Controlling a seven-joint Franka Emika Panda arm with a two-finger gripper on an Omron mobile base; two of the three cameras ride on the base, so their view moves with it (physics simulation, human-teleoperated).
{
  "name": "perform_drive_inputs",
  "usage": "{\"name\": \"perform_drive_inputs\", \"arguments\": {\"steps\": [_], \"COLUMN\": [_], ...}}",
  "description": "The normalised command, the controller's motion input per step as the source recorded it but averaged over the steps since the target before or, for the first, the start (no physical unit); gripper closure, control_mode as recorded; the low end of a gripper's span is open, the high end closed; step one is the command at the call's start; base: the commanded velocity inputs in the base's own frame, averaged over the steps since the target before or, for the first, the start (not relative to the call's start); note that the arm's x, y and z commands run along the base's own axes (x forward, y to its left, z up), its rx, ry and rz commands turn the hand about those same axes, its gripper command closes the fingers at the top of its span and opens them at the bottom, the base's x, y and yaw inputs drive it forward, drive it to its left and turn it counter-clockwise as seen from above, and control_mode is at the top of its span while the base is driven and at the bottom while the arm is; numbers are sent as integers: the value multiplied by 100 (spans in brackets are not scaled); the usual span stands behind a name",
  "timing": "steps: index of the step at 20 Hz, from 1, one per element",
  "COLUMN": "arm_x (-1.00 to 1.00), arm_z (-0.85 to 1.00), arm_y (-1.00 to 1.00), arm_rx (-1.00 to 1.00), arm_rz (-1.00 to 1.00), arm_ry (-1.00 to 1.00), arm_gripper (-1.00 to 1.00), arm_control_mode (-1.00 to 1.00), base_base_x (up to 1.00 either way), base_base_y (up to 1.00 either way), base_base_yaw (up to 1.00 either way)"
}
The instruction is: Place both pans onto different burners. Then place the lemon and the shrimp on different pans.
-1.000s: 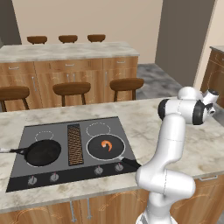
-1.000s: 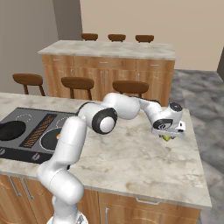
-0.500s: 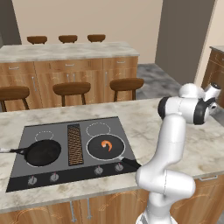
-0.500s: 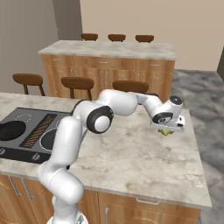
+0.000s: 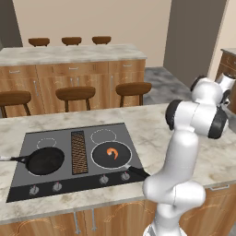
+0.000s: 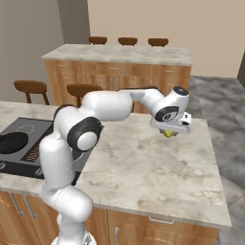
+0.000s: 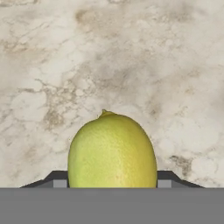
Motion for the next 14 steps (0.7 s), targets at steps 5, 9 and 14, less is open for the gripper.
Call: {"name": "perform_drive_inputs", "arguments": {"steps": [5, 9, 14], "arm_x": [-99, -51, -32], "arm_z": [59, 52, 37], "arm_y": [81, 96, 100], "arm_rx": [0, -2, 0], "arm_rz": [-7, 0, 4], "arm_ry": [8, 5, 1], "arm_gripper": [100, 100, 100], "arm_control_mode": [-100, -100, -100], "base_base_x": [0, 0, 0], "base_base_y": [0, 0, 0], "base_base_yaw": [0, 0, 0]}}
